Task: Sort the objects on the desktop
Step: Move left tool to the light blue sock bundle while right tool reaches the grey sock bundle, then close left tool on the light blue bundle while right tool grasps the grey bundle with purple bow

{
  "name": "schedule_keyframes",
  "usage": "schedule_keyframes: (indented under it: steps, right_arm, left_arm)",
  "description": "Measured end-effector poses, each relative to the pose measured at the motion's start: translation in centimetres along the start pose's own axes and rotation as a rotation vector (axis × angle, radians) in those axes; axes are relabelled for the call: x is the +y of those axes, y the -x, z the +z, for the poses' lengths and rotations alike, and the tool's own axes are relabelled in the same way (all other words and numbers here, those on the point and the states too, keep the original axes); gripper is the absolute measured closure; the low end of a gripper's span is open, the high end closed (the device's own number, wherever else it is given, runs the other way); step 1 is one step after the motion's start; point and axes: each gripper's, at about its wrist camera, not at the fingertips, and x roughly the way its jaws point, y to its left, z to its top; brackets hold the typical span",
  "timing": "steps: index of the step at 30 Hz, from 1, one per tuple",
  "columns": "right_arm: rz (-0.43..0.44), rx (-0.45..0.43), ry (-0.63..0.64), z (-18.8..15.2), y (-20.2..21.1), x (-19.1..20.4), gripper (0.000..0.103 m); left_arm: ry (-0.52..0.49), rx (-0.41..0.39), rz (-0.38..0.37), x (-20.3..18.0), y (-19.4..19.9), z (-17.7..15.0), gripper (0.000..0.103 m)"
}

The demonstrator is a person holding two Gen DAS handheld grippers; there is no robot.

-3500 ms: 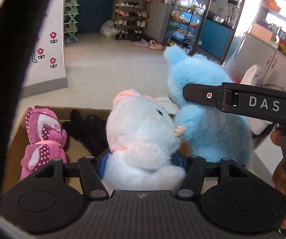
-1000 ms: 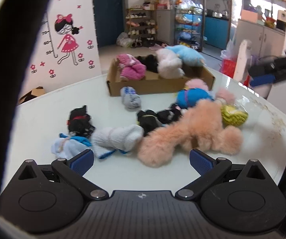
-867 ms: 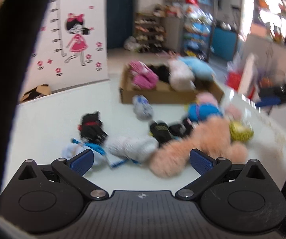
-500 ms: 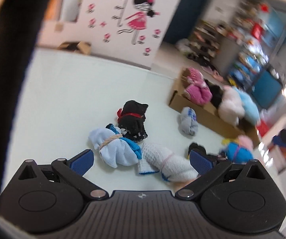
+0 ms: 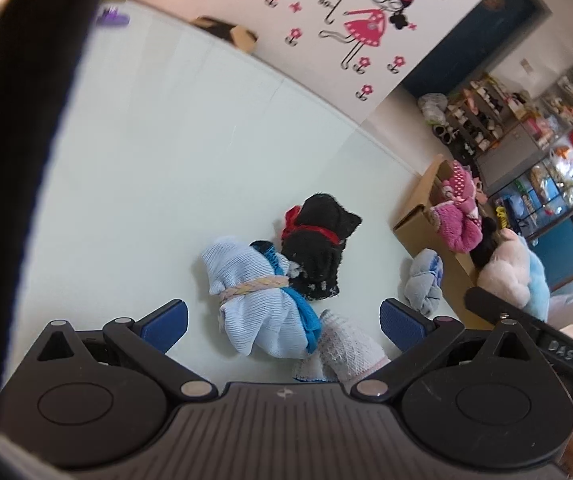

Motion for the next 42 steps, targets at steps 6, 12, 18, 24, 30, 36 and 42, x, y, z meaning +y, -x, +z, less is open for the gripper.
schedule_keyframes:
  steps: [6,12,18,24,30,36,42]
  right_arm:
    - [-0.033,0.04,-0.007,0.1,-1.9,0.1,0.006]
    - [-0.061,0.055,-0.008,0.3,-3.1,0.1,0.006]
    - [-0.068,0.074,-0.035,0.2,-4.3,-0.3,0.008]
    - [-0.086,0.084,-0.053,0.3,-5.4,-0.6,0.008]
    - [-0.099,0.101,-0.042,0.5,-6.7,-0.1,0.015]
    - [-0.114,0.113,-0.028,0.4,-7.6,0.1,0.024]
    - [-0.122,0.105,-0.004,0.5,-7.8,0.5,0.025]
  left_arm:
    - [0.032,0.038,0.003,0.4,-0.5,0.0,0.001]
    - [0.047,0.049,0.015,0.6,-0.9,0.1,0.001]
    - [0.049,0.048,0.026,0.7,-1.1,0.3,0.001]
    - [0.04,0.044,0.031,0.7,-1.0,0.4,0.001]
    - [-0.005,0.037,0.053,0.2,-1.0,0.3,0.006]
    - [-0.029,0.036,0.066,-0.6,-1.2,0.1,0.015]
    - [-0.026,0.033,0.062,-0.6,-1.1,0.1,0.019]
